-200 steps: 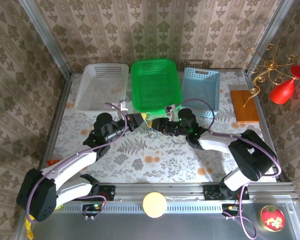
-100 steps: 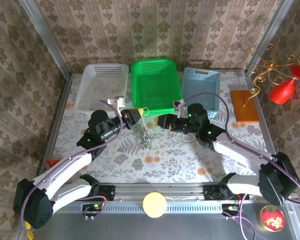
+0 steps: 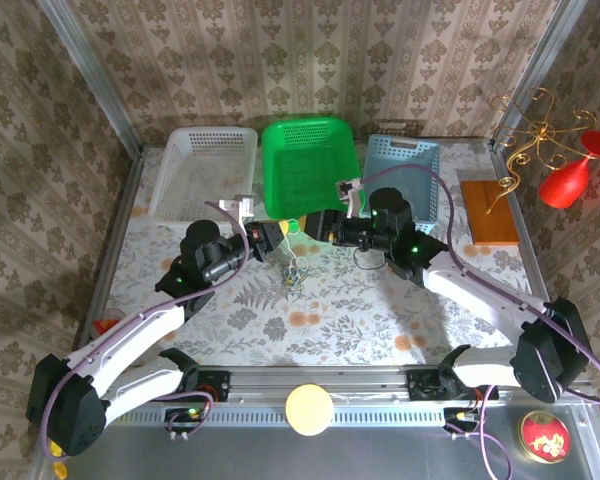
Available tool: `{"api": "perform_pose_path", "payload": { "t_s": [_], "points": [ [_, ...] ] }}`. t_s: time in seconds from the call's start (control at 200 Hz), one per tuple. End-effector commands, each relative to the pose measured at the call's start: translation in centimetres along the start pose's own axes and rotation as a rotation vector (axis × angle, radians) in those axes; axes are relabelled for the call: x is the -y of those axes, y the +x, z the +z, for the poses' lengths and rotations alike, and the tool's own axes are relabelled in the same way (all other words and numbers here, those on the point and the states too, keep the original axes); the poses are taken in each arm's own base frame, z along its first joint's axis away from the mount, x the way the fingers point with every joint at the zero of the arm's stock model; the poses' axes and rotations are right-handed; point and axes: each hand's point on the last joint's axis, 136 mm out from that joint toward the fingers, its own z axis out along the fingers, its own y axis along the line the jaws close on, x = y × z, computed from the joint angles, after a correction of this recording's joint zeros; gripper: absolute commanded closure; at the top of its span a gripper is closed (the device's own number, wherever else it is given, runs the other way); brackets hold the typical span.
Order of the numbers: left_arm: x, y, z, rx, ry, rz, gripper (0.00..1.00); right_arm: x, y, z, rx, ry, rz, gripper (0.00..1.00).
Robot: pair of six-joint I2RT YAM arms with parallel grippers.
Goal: Untangle the cables
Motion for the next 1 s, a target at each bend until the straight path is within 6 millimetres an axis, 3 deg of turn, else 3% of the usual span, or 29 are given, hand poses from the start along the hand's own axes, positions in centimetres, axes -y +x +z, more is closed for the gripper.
{"api": "perform_pose_path", "payload": {
  "t_s": [0.0, 0.345, 0.55, 0.755, 0.905, 0.93, 0.995],
  "points": [
    [1.0, -1.0, 0.0, 0.026, 0.019, 0.038, 1.0, -1.4, -0.1, 0.7, -0.008, -0.056, -0.013, 0.4],
    [1.0, -0.9, 0.2, 0.02, 0.023, 0.036, 1.0, -1.2, 0.1, 2.1, -0.023, -0.079, 0.011, 0.56],
    [0.6, -0.4, 0.4, 0.008, 0.016, 0.035, 1.0, -1.5, -0.4, 2.0, -0.011, -0.087, 0.006, 1.0],
    [-1.9, 1.3, -0.1, -0.017, -0.075, 0.051, 0.31, -1.0, -2.1, 0.8, 0.017, -0.029, -0.012, 1.0],
    [-4.6, 3.5, -1.2, -0.027, -0.161, 0.055, 0.11, -1.2, -3.0, 0.2, 0.024, -0.015, -0.034, 1.0],
    [-5.0, 3.9, -1.4, -0.031, -0.174, 0.053, 0.01, -1.2, -3.0, 0.2, 0.023, -0.013, -0.035, 1.0],
    [-6.1, 5.1, -1.8, -0.05, -0.209, 0.049, 0.0, -1.1, -3.3, 0.1, 0.026, -0.005, -0.035, 1.0]
  ]
}}
